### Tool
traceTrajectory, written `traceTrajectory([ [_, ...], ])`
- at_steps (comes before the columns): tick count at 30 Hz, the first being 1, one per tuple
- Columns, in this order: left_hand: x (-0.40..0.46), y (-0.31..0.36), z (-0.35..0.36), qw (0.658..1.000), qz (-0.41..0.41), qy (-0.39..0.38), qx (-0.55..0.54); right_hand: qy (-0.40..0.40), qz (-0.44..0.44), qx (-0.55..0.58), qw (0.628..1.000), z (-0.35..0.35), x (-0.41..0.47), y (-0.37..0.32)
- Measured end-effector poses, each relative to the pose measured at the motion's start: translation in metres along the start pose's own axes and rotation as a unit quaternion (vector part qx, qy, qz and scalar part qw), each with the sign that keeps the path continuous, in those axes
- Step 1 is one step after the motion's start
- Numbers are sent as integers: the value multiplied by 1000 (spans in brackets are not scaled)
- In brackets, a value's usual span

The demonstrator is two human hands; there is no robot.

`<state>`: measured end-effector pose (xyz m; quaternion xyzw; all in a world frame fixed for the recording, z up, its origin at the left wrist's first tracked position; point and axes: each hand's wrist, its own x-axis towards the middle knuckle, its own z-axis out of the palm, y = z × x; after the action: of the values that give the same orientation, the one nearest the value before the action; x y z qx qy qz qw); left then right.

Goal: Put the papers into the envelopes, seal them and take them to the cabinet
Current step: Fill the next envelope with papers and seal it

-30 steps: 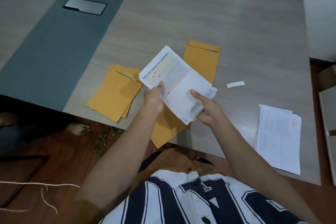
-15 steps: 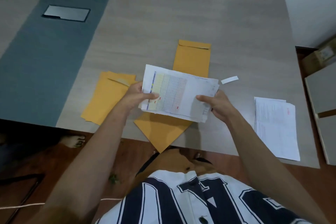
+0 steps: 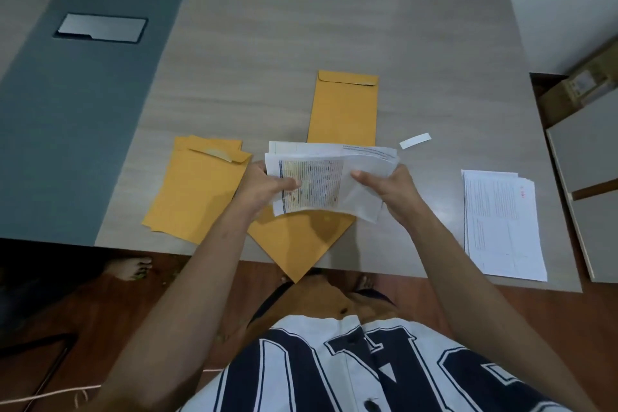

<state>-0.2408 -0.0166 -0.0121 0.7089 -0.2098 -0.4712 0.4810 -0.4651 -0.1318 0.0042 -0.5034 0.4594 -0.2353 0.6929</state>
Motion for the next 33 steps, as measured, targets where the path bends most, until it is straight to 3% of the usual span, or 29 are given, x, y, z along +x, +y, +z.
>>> traceTrajectory([
  [5,-6,0,-6,995,81,8,59,-24,-52,-25,998,-8,-8,1],
  [9,-17,-24,-7,998,16,-18,53,-44,4,-106,993,-11,-16,24],
  [13,-18,-38,-6,999,6,-10,44,-42,13,-33,998,-16,-23,40],
  [16,-20,-34,10,998,-17,15,55,-12,18,-53,998,-12,-24,45],
  [20,-21,-17,13,995,90,-9,44,-10,-51,-51,997,-11,-21,32],
  [23,-20,-15,10,992,119,-13,38,-20,-62,-65,996,-12,-19,31],
  [28,-20,-39,22,998,11,38,54,28,10,-122,992,-9,-21,52],
  [33,-11,-46,25,996,3,59,70,24,15,-105,994,-14,-17,54],
])
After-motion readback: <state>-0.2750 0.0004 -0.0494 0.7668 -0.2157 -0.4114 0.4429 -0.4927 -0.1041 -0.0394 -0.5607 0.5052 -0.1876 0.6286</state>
